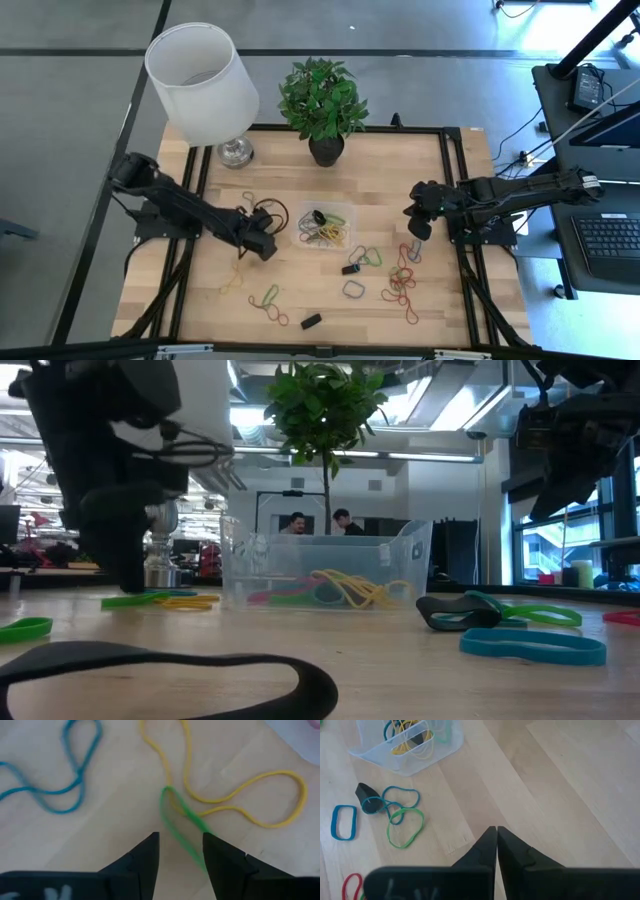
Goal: Pick and place rubber bands into bin
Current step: Put the green rubber band into the transparent container
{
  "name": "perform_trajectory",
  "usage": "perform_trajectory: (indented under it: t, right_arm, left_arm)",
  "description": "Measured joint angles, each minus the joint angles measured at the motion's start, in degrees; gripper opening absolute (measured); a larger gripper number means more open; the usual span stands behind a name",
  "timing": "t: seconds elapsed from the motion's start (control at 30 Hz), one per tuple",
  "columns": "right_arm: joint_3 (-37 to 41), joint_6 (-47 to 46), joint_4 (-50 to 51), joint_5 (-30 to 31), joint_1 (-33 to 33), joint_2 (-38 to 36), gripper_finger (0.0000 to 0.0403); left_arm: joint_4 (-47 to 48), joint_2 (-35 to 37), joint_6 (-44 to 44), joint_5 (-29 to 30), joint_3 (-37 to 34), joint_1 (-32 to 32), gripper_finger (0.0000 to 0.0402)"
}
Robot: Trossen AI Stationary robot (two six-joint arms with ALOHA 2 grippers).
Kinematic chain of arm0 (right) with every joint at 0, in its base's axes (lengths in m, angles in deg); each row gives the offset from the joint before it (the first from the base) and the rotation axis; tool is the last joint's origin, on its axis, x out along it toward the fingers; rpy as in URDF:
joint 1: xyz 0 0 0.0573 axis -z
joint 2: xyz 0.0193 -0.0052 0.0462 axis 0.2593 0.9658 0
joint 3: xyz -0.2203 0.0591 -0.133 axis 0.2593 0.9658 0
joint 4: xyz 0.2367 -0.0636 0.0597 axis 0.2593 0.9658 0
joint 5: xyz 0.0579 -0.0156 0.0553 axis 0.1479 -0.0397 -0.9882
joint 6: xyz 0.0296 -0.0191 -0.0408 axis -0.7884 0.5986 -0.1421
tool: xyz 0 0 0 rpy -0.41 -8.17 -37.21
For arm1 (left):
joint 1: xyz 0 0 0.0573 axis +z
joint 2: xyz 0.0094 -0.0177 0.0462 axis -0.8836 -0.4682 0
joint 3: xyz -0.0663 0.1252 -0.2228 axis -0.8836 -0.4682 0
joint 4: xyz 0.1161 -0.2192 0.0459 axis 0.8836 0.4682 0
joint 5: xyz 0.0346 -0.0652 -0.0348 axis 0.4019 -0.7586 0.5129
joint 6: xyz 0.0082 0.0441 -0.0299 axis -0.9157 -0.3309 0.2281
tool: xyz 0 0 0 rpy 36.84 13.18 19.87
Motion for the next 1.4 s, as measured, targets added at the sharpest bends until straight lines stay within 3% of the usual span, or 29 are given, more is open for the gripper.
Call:
perform_trajectory:
  t: [0.23,0.43,0.5,0.73,0.97,1.13,1.4]
  right_arm:
    - [0.0,0.3,-0.9,0.09,0.0,0.0,0.0019]
    - [-0.02,1.6,-2.26,0.09,0.02,0.02,0.0019]
    - [-0.02,1.7,-2.83,0.09,0.01,0.01,0.0019]
    - [-0.04,1.7,-3.44,0.08,0.07,0.01,0.0019]
    - [-0.04,1.91,-3.43,0.07,0.07,0.02,0.0019]
    - [-0.04,3.02,-4.24,0.07,0.07,0.0,0.0019]
    - [-0.04,2.97,-5.86,0.06,0.07,0.02,0.0019]
  left_arm:
    - [-0.97,-5.23,-1.1,-1.43,0.67,-0.04,0.0125]
    - [3.33,-2.13,-0.61,-3.46,1.75,0.11,0.0021]
    - [4.61,-0.25,-2.26,-4.34,2.27,-0.09,0.0008]
    - [14.69,5.46,-9.73,-2.55,11.64,0.02,0.0003]
    - [20.21,4.98,-23.08,5.67,26.89,0.13,0.0002]
    - [20.18,1.03,-32.17,8.84,34.76,2.29,0.0002]
    - [13.29,-8.9,-36.1,3.57,39.92,8.9,0.0003]
